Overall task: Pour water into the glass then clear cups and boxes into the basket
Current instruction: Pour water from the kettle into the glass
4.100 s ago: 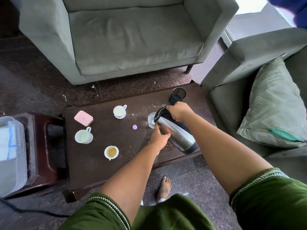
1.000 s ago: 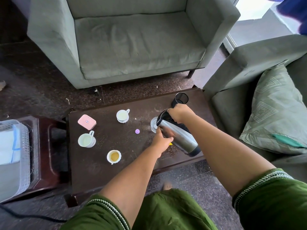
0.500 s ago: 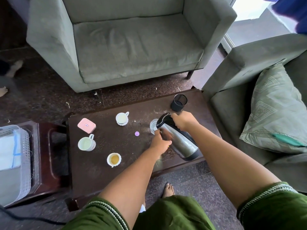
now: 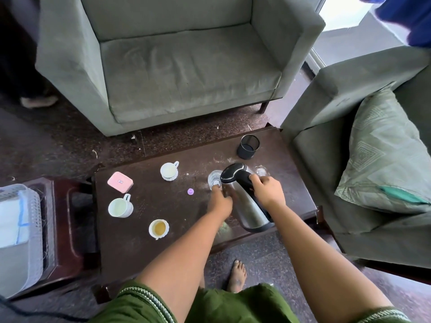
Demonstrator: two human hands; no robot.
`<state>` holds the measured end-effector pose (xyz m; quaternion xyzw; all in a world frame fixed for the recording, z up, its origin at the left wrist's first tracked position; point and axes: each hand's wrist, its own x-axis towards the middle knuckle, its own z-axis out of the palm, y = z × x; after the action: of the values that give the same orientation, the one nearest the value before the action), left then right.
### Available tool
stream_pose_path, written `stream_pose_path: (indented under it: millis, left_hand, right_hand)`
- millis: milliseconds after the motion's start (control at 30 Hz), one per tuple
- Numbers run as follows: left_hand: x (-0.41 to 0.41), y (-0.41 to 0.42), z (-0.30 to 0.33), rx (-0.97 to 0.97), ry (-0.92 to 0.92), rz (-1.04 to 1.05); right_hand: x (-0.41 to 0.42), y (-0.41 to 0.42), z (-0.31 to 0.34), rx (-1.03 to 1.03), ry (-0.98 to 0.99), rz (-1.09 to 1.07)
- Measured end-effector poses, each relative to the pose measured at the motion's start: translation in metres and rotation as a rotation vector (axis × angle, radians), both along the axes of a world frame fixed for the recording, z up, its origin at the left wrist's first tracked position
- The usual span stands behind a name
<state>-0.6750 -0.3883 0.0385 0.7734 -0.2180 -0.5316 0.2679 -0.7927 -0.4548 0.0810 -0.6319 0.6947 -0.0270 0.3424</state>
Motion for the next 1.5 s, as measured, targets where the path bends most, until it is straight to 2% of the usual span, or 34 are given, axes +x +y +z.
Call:
stream_pose_path:
  millis: [167, 433, 567, 667, 833, 967, 1367, 1500]
  left_hand:
    - [0.002, -0.003, -0.01, 0.007, -0.055, 0.076]
    - [0.011, 0.001, 0.03, -0.029, -0.104, 0.172]
    - [0.023, 0.019, 0.051, -0.039, -0.118, 0.244]
    - [0.037, 0.042, 0.064, -0.064, -0.094, 0.325]
    - [0.074, 0.092, 0.085, 0.004, 0.157, 0.498]
    - [0.097, 0.141, 0.11, -0.012, 0.316, 0.652]
    - [0.182, 0.29, 0.138, -0.171, 0.399, 1.029]
    - [0.228, 0.338, 0.136, -0.187, 0.36, 1.089]
  right_hand:
    - [-0.005, 0.006, -0.001, -0.045, -0.065, -0.036]
    - [-0.005, 0.016, 0.02, -0.019, -0.27, -0.133]
    - [0.006, 0.028, 0.037, -0.03, -0.341, -0.07]
    - [0.021, 0.045, 0.048, -0.044, -0.373, 0.042]
    - [0.051, 0.075, 0.065, -0.004, -0.385, 0.33]
    - [0.08, 0.101, 0.076, 0.03, -0.361, 0.564]
    - [0.201, 0.195, 0.095, -0.028, -0.394, 1.087]
    - [0.257, 0.232, 0.095, -0.051, -0.418, 1.177]
